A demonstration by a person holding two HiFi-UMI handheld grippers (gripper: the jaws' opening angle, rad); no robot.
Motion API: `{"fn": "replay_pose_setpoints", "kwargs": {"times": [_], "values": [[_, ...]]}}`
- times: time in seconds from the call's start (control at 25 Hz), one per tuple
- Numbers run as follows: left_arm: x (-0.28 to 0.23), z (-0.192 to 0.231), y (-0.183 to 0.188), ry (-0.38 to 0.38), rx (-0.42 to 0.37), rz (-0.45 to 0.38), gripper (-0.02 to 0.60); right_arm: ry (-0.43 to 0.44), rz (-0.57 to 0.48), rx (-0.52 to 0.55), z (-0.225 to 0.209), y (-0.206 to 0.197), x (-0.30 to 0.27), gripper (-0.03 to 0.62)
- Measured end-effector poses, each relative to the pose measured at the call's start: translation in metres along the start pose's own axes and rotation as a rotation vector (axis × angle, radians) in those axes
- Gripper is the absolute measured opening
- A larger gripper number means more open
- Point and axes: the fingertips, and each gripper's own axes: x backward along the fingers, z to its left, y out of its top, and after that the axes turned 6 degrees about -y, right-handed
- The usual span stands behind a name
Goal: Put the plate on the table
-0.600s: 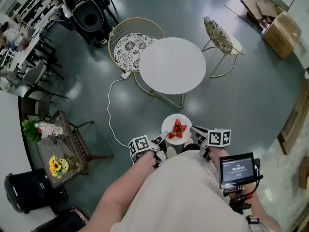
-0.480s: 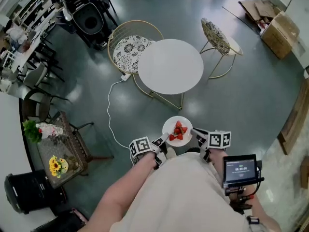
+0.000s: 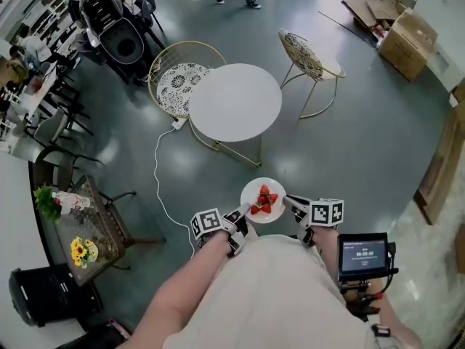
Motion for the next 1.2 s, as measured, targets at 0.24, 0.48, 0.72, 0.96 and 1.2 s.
{"fn": "replay_pose_setpoints", "kwargs": {"times": [0.24,0.48,0.72,0.96,1.2], "values": [[-0.019,-0.013,-0.031,-0.010,-0.016,0.003,0.015,0.012,-0.004,0.003,-0.015,0.001,0.034,0.044],[-0.028,-0.022,-0.054,-0.014,-0.027,0.000,0.016,0.023,-0.016,0.007,-0.023,0.003,0.056,0.044],[-0.037,-0.026,-0.075,-0.011,-0.030,0.000,0.015,0.022,-0.012,0.011,-0.033,0.002,0.073,0.044],[-0.049,-0.029,-0.094,-0.003,-0.034,0.013,0.015,0.016,-0.012,0.009,-0.045,0.001,0.091,0.044],[-0.066,-0.032,-0.117,0.006,-0.070,0.038,0.015,0.011,-0.027,0.003,-0.063,-0.003,0.114,0.044]]}}
